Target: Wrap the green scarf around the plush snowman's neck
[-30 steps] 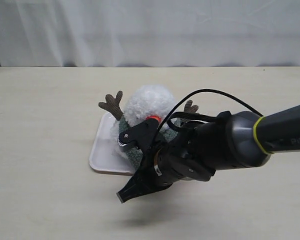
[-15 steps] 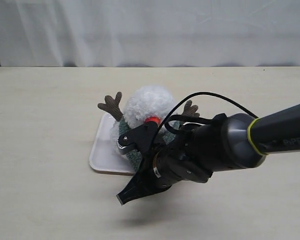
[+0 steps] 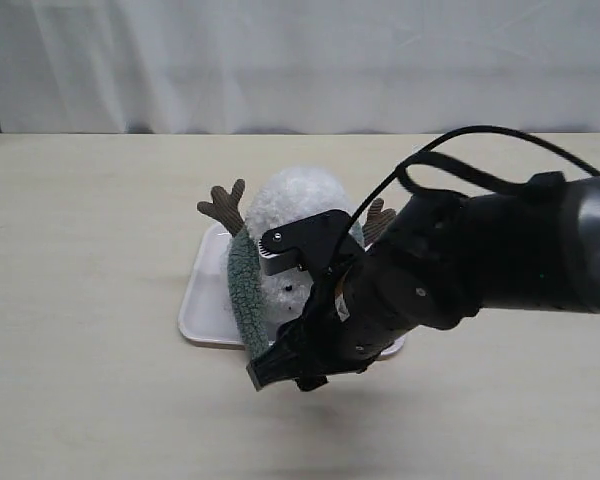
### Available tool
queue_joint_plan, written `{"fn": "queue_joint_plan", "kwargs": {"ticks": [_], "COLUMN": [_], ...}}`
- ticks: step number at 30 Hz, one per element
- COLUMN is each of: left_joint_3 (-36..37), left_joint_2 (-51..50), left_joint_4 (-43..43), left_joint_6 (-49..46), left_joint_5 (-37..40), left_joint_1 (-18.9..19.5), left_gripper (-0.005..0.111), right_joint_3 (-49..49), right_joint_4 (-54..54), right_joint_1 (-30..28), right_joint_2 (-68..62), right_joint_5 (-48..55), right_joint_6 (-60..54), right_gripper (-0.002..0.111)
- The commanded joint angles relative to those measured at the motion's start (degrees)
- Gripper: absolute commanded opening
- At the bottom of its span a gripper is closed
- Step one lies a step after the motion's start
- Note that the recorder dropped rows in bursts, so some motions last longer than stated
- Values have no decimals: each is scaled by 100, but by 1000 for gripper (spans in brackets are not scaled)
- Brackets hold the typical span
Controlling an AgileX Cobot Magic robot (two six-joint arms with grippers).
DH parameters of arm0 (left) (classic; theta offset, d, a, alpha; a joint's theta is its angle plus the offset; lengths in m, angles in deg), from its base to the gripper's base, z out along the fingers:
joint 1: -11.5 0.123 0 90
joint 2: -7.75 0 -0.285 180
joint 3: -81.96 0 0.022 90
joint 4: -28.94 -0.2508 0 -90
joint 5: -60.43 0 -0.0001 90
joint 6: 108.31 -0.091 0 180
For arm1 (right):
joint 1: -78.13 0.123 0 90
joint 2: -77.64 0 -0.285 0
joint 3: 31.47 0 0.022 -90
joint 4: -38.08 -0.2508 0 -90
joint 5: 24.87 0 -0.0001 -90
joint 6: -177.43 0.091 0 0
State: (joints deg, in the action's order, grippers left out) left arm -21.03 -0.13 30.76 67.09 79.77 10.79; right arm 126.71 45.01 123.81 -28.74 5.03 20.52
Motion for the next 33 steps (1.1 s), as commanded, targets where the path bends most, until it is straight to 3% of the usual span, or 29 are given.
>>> {"fn": "queue_joint_plan", "kwargs": {"ticks": [1,11,18,24,28,33], "left_joint_3": [21,21,21,21,21,21], "left_joint_2": [10,10,10,10,10,10], "left_joint_4": [31,31,42,42,42,42], "left_joint_6": [19,19,19,19,19,19], "left_joint_5": [-84,-84,-84,-82,-82,-82], "left_joint_1": [29,29,29,29,29,29], "left_gripper": [0,0,0,0,0,0], "right_joint_3": [-8,-8,-8,-8,-8,-8], "right_joint_4": [-830,-1267,-3441,-4359,-3539,-257], "right_joint_1": [-24,-24,-24,-24,-24,-37], "right_joint_2": [516,1008,1008,1008,1013,1013], "right_joint_5": [801,1030,1447,1378,1206,958], "right_joint_6": [-920,-957,-3331,-4226,-3943,-869], "right_gripper": [54,54,56,64,64,64]}}
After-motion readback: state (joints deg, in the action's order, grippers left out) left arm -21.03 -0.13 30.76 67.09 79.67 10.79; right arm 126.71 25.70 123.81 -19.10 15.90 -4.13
